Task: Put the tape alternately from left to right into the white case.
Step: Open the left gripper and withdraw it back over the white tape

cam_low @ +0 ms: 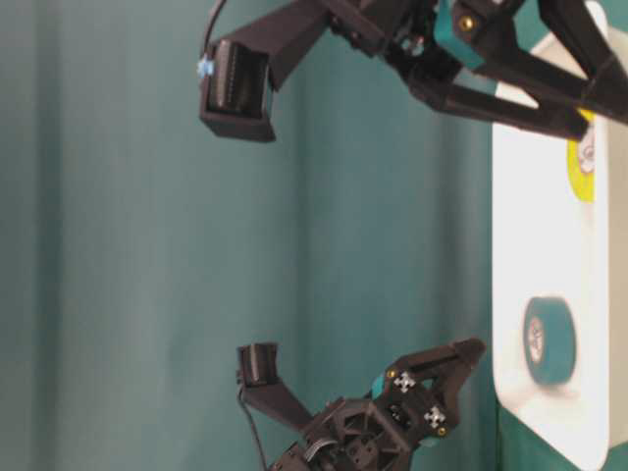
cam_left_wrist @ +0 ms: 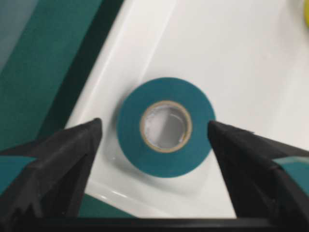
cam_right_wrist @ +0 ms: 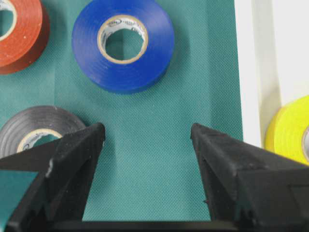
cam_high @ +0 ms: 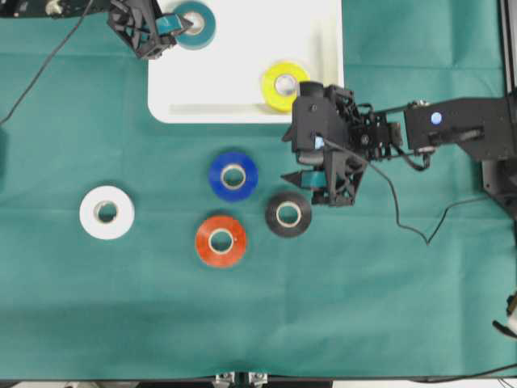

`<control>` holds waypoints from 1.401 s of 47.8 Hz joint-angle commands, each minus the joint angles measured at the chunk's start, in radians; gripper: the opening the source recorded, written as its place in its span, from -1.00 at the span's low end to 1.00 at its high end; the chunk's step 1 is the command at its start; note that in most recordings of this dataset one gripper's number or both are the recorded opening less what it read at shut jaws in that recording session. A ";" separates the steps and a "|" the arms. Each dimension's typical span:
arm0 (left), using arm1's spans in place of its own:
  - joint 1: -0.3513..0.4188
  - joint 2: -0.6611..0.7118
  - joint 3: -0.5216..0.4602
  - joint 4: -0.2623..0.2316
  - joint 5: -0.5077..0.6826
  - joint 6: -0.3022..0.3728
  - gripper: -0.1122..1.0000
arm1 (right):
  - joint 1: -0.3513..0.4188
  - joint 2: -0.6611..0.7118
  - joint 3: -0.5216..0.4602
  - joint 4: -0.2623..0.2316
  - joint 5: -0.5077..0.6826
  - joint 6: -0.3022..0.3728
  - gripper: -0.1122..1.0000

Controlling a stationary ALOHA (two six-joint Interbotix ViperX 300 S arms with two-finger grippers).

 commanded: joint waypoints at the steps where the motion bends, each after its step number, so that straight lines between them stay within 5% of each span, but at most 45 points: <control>1: 0.002 -0.041 -0.002 0.000 -0.005 0.000 0.39 | 0.003 -0.011 -0.012 -0.002 -0.008 0.002 0.55; 5: 0.002 -0.052 0.006 0.000 -0.005 0.000 0.79 | 0.003 -0.011 -0.014 -0.002 -0.008 0.000 0.55; 10: 0.002 -0.060 0.018 0.000 -0.005 -0.002 1.00 | 0.003 -0.011 -0.014 -0.002 -0.008 0.000 0.55; 31: -0.025 -0.064 0.028 0.000 -0.003 -0.003 0.99 | 0.003 -0.011 -0.014 -0.002 -0.008 0.002 0.55; 67: -0.380 -0.207 0.129 -0.008 0.012 -0.025 0.99 | 0.003 -0.011 -0.015 -0.002 -0.009 0.002 0.55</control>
